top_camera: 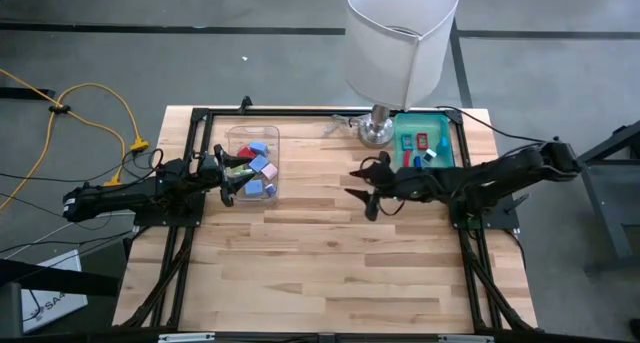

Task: Pick & Place Office items
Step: Return to Home Position

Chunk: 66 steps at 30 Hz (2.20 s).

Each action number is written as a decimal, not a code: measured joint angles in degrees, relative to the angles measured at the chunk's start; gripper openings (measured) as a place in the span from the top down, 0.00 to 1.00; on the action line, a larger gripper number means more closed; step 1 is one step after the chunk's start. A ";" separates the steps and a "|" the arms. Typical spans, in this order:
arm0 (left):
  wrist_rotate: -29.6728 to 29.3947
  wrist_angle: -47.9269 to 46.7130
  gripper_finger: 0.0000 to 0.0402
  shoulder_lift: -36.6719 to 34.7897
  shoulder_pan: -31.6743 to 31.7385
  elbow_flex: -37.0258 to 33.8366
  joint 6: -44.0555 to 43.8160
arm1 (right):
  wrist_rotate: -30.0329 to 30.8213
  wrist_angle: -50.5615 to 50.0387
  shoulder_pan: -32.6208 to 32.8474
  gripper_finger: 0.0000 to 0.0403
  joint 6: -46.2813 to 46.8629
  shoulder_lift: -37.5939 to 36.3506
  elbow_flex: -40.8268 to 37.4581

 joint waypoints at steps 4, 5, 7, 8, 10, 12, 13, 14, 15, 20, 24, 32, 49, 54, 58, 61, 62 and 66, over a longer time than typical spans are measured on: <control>0.01 0.00 0.39 0.00 0.02 0.01 0.00 | -2.05 4.20 -1.20 0.47 -0.03 -5.91 -6.98; 0.01 -0.02 0.39 0.02 0.00 0.00 0.00 | -2.10 5.65 -1.42 0.47 -0.02 -7.63 -8.95; 0.00 0.02 0.39 0.06 0.00 0.01 0.00 | -2.08 7.20 -1.78 0.47 -0.02 -11.11 -13.01; 0.00 0.04 0.39 0.07 0.02 0.01 0.00 | -2.06 8.58 -1.82 0.47 -0.01 -12.67 -14.73; 0.00 0.02 0.39 0.11 0.01 0.01 0.00 | -1.93 9.53 -1.80 0.47 -0.05 -16.17 -18.29; 0.01 0.04 0.39 0.11 0.02 0.01 0.00 | -1.90 10.43 -1.79 0.47 -0.19 -19.39 -21.43; 0.02 0.02 0.39 0.11 0.00 0.01 0.00 | -1.92 11.29 -1.79 0.47 -0.25 -20.94 -22.93; 0.00 0.02 0.39 0.11 0.00 -0.01 0.00 | -1.94 11.89 -1.79 0.47 -0.34 -22.54 -24.59; 0.00 0.04 0.39 0.11 0.00 0.01 0.00 | -1.84 12.23 -1.82 0.47 -0.41 -24.01 -25.98; 0.00 0.02 0.39 0.11 0.00 0.00 0.00 | -2.12 13.33 -1.80 0.47 -0.81 -30.90 -31.45; 0.00 0.02 0.39 0.11 0.00 0.01 0.00 | -3.59 13.39 -1.81 0.47 -2.85 -36.05 -34.35; 0.02 0.02 0.39 0.11 0.00 -0.01 0.00 | -6.79 13.40 -1.79 0.47 -3.61 -45.00 -39.59; 0.02 0.02 0.39 0.11 0.02 0.01 0.00 | -9.58 2.24 -1.79 0.47 -4.46 -54.48 -40.93; 0.01 0.02 0.39 0.11 0.02 0.01 0.00 | -9.61 -2.46 -1.79 0.47 -4.40 -57.05 -40.95; 0.00 0.02 0.39 0.11 0.00 0.01 0.00 | -11.47 -6.05 -1.79 0.47 -4.38 -59.41 -40.95; 0.00 0.02 0.39 0.11 0.02 0.00 0.00 | -14.68 -7.56 -1.79 0.47 -4.44 -61.14 -40.97; 0.01 0.02 0.39 0.11 0.02 0.01 0.01 | -15.82 -7.74 -1.82 0.47 -4.47 -61.47 -40.99; 0.01 0.02 0.39 0.11 0.01 -0.01 0.00 | -20.38 -8.79 -1.79 0.47 -4.90 -62.69 -41.00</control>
